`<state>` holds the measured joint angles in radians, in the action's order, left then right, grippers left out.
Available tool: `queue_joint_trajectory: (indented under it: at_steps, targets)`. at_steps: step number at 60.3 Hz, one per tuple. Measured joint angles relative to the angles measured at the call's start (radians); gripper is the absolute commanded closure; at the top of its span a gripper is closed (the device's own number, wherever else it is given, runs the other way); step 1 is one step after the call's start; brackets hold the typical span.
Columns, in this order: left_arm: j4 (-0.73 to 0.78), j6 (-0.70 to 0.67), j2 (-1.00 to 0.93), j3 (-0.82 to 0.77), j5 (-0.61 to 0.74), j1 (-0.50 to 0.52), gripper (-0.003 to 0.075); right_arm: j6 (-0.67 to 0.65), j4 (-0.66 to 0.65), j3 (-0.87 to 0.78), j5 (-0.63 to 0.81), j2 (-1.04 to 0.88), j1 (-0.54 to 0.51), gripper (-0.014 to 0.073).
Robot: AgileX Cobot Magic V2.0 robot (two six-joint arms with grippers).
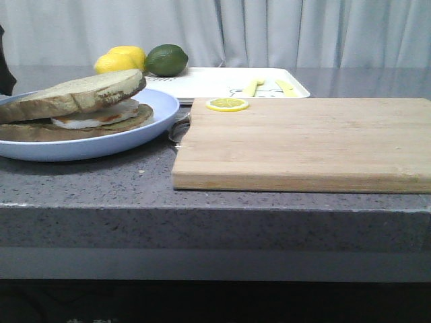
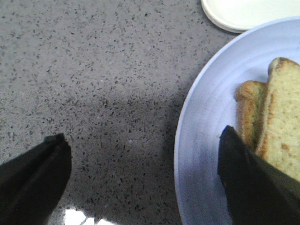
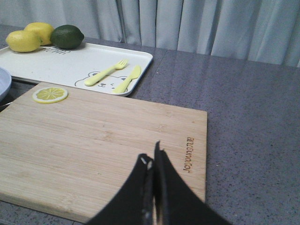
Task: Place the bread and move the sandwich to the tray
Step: 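Grasp the rim of the blue plate with the left gripper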
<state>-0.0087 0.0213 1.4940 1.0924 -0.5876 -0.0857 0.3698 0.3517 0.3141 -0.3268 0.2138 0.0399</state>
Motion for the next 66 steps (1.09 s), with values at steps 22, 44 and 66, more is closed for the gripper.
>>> queue_joint_trajectory:
  at_steps: [22, 44, 66]
  targets:
    - [0.009, 0.018, 0.096, 0.012, 0.023, -0.044, 0.0121, 0.001, 0.000, 0.000, 0.000, 0.000, 0.000, 0.0670]
    - [-0.007, 0.018, 0.105, 0.014, 0.033, -0.061, 0.0732, 0.001, 0.000, 0.000, 0.000, 0.000, 0.000, 0.0670]
    - [-0.078, 0.009, 0.070, 0.052, -0.038, -0.038, 0.0739, 0.001, 0.000, 0.000, 0.000, 0.000, 0.000, 0.0670]
